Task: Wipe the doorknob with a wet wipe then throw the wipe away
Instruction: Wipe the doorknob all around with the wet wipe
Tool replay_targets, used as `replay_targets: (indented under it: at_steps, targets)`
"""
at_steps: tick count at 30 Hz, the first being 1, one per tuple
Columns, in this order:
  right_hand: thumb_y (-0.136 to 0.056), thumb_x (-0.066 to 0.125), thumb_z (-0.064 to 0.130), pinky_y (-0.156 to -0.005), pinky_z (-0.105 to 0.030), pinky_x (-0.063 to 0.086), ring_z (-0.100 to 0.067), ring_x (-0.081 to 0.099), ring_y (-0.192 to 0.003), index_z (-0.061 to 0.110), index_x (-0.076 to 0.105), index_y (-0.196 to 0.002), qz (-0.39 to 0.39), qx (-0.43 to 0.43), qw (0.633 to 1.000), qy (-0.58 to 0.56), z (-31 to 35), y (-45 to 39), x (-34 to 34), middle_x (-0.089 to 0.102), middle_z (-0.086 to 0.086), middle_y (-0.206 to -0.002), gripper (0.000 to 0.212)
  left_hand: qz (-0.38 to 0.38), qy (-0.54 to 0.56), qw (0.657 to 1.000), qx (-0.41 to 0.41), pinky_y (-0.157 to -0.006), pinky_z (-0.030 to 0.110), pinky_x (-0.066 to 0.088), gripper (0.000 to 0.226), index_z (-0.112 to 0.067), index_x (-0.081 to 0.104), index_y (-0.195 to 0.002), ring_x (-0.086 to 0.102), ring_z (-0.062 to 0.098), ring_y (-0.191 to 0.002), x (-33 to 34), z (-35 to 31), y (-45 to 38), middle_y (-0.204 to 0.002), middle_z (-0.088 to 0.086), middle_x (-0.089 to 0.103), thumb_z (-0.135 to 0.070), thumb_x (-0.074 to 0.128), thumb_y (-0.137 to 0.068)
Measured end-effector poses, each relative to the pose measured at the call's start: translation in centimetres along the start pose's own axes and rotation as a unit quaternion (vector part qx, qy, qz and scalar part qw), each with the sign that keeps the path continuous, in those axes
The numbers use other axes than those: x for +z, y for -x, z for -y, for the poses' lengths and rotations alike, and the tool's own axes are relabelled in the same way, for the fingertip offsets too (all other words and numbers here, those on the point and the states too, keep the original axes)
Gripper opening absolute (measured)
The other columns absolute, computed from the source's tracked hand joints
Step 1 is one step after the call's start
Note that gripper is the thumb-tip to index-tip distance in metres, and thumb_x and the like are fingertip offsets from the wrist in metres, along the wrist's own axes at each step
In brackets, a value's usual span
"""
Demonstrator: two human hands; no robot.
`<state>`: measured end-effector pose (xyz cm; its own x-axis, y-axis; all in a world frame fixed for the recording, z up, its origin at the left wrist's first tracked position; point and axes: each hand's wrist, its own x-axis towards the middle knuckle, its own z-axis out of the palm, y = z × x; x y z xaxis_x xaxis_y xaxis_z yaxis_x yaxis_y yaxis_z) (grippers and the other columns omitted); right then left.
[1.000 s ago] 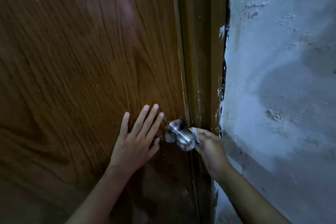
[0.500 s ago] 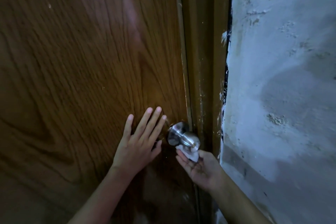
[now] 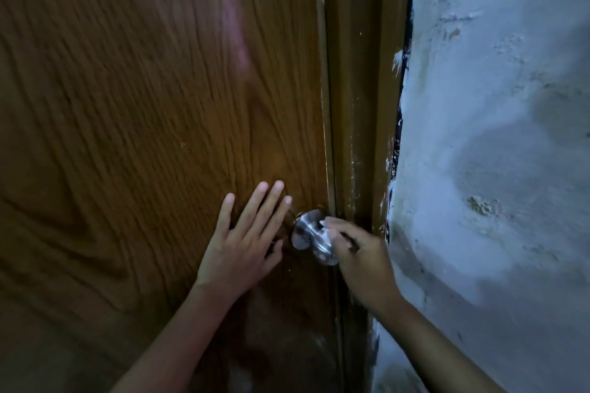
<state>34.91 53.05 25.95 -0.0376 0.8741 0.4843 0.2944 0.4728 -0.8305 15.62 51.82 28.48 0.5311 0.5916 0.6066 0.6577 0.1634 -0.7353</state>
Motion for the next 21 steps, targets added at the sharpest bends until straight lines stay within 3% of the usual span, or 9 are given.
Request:
replay_targets:
  at_steps: [2,4,8,10,12,17,19,21]
  targets:
    - [-0.088,0.05,0.014,-0.099,-0.017,0.043,-0.002,0.054,-0.11,0.01,0.064,-0.108,0.022,-0.171,0.976,0.131,-0.8,0.2,0.5,0.064,0.005,-0.112,0.025,0.003,-0.005,1.0,0.001,-0.114,0.052,-0.003,0.069,-0.014,0.017,-0.146,0.006,0.027,-0.141,0.0,0.0,0.0,-0.156,0.013,0.002,-0.049,0.029,-0.088]
    - [-0.085,0.05,0.013,-0.102,-0.036,0.044,-0.014,0.057,-0.114,0.008,0.064,-0.105,0.037,-0.302,0.92,0.247,-1.9,0.5,0.8,0.069,-0.006,-0.112,0.025,0.005,-0.009,1.0,0.003,-0.114,0.052,-0.004,0.068,-0.014,0.017,-0.146,0.005,0.027,-0.142,0.0,0.0,0.1,-0.156,0.015,-0.003,-0.049,0.026,-0.088]
    - [-0.084,0.051,0.012,-0.108,-0.042,0.032,-0.02,0.047,-0.12,0.009,0.054,-0.109,0.073,-0.421,0.848,0.314,-3.4,0.9,-0.1,0.054,-0.008,-0.122,0.026,0.005,-0.013,1.0,0.006,-0.114,0.053,-0.003,0.068,-0.014,0.016,-0.147,0.007,0.027,-0.142,0.1,0.0,0.2,-0.156,0.015,-0.001,-0.049,0.026,-0.089]
    - [-0.089,0.046,0.012,-0.114,-0.032,0.026,-0.017,0.042,-0.123,0.01,0.05,-0.115,0.092,-0.426,0.852,0.292,-4.0,1.1,-0.9,0.045,-0.005,-0.127,0.026,0.007,-0.011,1.0,0.005,-0.114,0.053,-0.003,0.069,-0.013,0.016,-0.147,0.007,0.027,-0.142,0.0,0.0,0.2,-0.156,0.015,-0.002,-0.049,0.026,-0.089]
    - [-0.096,0.036,0.014,-0.116,-0.024,0.02,-0.013,0.042,-0.125,0.013,0.051,-0.117,0.085,-0.383,0.88,0.269,-4.2,0.9,-1.6,0.053,-0.004,-0.129,0.025,0.009,-0.011,1.0,0.004,-0.114,0.052,-0.003,0.069,-0.014,0.016,-0.146,0.007,0.027,-0.141,0.0,-0.1,0.2,-0.156,0.014,0.002,-0.049,0.027,-0.088]
    - [-0.089,0.047,0.018,-0.094,-0.033,0.05,-0.011,0.063,-0.102,0.008,0.068,-0.102,-0.015,-0.275,0.94,0.2,-2.9,-0.2,-1.2,0.072,-0.008,-0.105,0.026,0.007,-0.012,1.0,0.002,-0.114,0.052,-0.001,0.069,-0.015,0.02,-0.146,0.009,0.026,-0.141,-0.1,-0.1,0.1,-0.154,0.007,0.012,-0.05,0.029,-0.087]
    - [-0.092,0.043,0.02,-0.096,-0.035,0.049,-0.012,0.06,-0.107,0.011,0.067,-0.1,0.009,-0.306,0.924,0.231,-2.6,0.0,-0.4,0.072,-0.007,-0.107,0.027,0.008,-0.015,1.0,0.002,-0.114,0.052,-0.002,0.069,-0.015,0.02,-0.146,0.008,0.026,-0.141,-0.1,0.0,0.1,-0.154,0.008,0.011,-0.05,0.029,-0.088]
    - [-0.091,0.046,0.017,-0.097,-0.036,0.049,-0.015,0.057,-0.111,0.011,0.067,-0.098,0.043,-0.377,0.883,0.278,-3.1,0.4,0.1,0.071,-0.007,-0.109,0.022,0.009,-0.016,1.0,0.002,-0.114,0.052,-0.003,0.068,-0.015,0.02,-0.146,0.007,0.026,-0.141,-0.1,0.0,0.2,-0.154,0.009,0.011,-0.05,0.028,-0.088]
